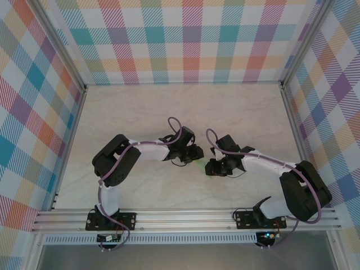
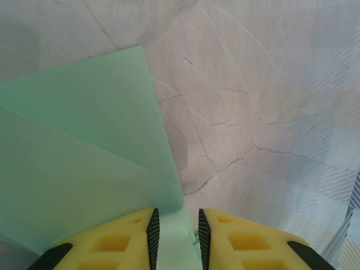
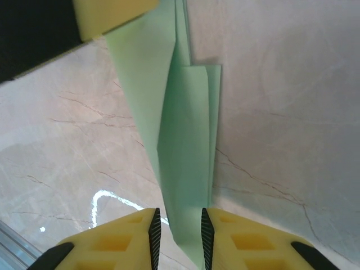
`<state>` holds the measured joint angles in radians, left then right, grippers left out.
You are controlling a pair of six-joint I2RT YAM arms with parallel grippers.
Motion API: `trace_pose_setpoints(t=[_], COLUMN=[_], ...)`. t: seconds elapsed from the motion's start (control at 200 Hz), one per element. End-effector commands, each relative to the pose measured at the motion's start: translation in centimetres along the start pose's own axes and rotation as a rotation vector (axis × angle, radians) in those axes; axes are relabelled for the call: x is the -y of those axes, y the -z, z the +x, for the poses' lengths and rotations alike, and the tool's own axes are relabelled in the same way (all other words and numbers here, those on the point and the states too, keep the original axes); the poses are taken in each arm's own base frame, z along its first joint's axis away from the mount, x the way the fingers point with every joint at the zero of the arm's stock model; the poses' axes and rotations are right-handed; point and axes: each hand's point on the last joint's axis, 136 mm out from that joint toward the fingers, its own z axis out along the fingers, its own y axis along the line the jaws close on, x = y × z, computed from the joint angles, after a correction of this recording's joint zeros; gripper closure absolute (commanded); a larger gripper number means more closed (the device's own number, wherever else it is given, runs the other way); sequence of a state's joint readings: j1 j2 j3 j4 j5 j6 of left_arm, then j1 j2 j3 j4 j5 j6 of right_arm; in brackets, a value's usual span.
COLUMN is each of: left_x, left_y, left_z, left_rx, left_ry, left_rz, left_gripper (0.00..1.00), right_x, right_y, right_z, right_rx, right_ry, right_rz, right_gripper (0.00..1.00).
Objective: Fold a paper plane with a square sheet of paper (pick it up from the middle)
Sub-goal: Fold the wing for the fifth time at the center of the table.
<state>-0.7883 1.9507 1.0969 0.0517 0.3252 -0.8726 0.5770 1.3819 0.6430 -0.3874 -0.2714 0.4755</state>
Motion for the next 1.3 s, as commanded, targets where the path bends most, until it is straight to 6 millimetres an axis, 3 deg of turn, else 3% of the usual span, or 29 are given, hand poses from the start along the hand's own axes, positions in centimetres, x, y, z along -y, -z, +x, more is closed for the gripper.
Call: trace_pose_setpoints(t=[0.0,0.38,0.9,1.06,1.195,1.295], left_x=[-0.2,-0.3,-0.5,-0.5,0.0,0.0], left_y=[-0.2,-0.3,-0.5,-0.4,-0.2,-0.2], left_z=[-0.2,-0.1,0.0,0.0,-0.1,-0.2], left_rx=[-0.015,-0.019,-0.026,-0.026,-0.025,-0.024], left_ry=[-0.006,-0.005,-0.005,-0.012,-0.024,-0.029], left_rz=[-0.012,-0.015,-0.022,-0.024,-0.011,-0.017], left_gripper=[0.73,0.73,0.73,0.73,0.73,0.73], right_x=[-0.2,-0.6,0.7,-0.3,-1.2,-0.9], right_y=[0.3,0.1,-1.0,-1.1,-0.5,-0.1], right_z=[0.7,0.1,0.1,0.0,-0.4,-0.6], right_rx=[-0.023,-0.034,-0.047,-0.043,-0.025,-0.014], right_ry=[0.034,0.073,0.033,0.006,0.004,0.016], right_rz=[-0.010,-0.016,0.035,-0.055,-0.111,-0.076], right_gripper=[0.71,0.70,0.94,0.98,0.97,0.83])
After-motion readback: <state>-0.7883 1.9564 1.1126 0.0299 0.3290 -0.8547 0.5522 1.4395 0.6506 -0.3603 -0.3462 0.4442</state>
